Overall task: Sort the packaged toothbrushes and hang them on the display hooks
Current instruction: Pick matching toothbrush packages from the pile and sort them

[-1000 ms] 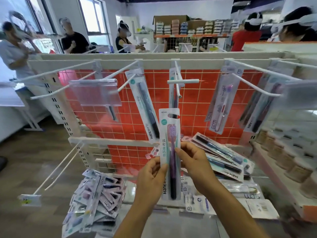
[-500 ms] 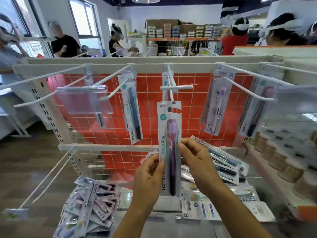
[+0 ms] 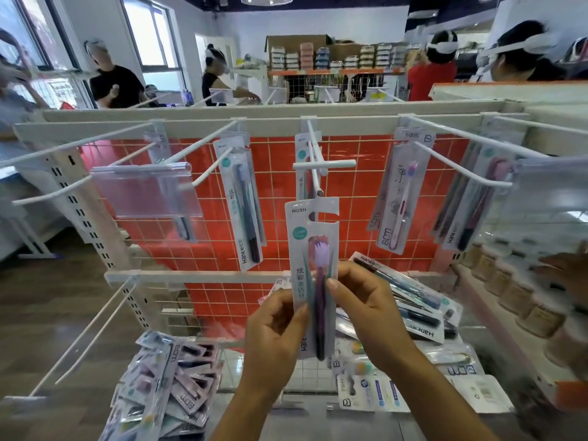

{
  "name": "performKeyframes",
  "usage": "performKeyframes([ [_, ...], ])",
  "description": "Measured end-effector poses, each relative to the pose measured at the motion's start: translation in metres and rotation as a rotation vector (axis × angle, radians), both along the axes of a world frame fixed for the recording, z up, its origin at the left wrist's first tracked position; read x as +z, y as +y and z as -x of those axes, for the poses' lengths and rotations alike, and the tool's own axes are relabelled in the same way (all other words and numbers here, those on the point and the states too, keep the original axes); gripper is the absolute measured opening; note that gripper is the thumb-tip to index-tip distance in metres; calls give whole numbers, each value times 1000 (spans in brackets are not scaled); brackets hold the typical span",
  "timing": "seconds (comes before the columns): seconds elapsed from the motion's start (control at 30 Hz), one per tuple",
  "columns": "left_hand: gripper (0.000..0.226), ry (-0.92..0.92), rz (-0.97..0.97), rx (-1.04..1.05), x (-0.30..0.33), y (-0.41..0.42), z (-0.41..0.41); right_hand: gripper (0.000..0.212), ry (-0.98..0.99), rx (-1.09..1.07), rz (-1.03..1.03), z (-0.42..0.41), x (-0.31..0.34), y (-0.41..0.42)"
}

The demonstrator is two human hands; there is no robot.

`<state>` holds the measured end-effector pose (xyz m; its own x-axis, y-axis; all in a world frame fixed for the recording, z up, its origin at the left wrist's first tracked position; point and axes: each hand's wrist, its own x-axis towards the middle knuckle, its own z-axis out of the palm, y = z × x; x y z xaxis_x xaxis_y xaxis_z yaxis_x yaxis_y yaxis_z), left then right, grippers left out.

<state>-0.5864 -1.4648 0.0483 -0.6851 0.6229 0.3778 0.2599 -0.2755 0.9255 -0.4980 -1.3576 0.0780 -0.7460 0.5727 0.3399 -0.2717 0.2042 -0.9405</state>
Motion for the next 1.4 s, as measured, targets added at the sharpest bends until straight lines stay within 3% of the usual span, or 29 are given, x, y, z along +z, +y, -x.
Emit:
performKeyframes([
  [0.23, 24, 82, -45, -21, 7, 0, -1, 12, 62, 15, -26, -5, 4, 0],
  [0.7, 17, 92, -49, -17, 24, 7, 2, 19, 90, -39, -20, -7, 9, 5],
  [1.4, 17, 115, -109, 0, 28, 4, 2, 14, 91, -28, -51, -5, 10, 4],
])
